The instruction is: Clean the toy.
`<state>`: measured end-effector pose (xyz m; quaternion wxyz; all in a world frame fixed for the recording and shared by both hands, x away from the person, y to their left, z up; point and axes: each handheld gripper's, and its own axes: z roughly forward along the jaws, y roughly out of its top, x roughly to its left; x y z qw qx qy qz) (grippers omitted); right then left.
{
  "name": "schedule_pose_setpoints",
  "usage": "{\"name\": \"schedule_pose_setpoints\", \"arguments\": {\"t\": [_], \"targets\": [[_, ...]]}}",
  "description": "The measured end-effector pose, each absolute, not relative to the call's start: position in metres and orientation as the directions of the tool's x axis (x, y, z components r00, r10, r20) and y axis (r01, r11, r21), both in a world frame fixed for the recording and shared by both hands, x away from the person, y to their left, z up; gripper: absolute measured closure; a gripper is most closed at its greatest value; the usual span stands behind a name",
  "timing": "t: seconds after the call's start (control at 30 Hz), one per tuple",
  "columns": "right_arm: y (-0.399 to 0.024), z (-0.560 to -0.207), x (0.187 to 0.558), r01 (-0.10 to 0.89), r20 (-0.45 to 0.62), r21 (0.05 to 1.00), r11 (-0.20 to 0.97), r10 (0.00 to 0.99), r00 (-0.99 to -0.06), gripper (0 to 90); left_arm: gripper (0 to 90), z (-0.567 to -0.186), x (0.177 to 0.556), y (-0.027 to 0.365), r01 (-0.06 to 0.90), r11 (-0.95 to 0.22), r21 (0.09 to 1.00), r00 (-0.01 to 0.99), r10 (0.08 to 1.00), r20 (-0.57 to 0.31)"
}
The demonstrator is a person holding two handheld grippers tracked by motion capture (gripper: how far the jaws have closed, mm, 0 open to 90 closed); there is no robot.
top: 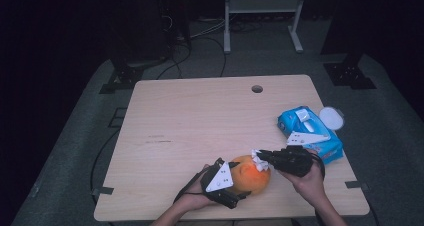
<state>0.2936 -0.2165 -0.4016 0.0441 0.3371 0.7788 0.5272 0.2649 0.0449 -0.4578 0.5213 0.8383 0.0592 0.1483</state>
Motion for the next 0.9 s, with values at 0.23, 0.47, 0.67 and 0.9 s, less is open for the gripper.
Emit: {"name": "schedule_pose_setpoints", "arguments": {"t": [0.23, 0.47, 0.67, 0.9], "targets": [[-0.195, -0.391, 0.279, 0.434, 0.288, 0.864, 0.253, 0.459, -0.84, 82.3, 12.1, -0.451, 0.262, 0.046, -0.113, -0.499, 0.859, 0.938, 0.232, 0.258], [-0.191, -0.392, 0.277, 0.438, 0.299, 0.863, 0.254, 0.443, -0.845, 82.3, 9.7, -0.449, 0.261, 0.043, -0.058, -0.478, 0.876, 0.949, 0.246, 0.198], [-0.197, -0.396, 0.284, 0.426, 0.245, 0.862, 0.277, 0.508, -0.826, 82.4, 15.4, -0.451, 0.259, 0.043, -0.115, -0.496, 0.861, 0.945, 0.213, 0.249], [-0.221, -0.412, 0.299, 0.511, 0.283, 0.817, 0.267, 0.586, -0.759, 82.5, 15.3, -0.453, 0.252, 0.038, -0.201, -0.521, 0.829, 0.931, 0.161, 0.327]]}}
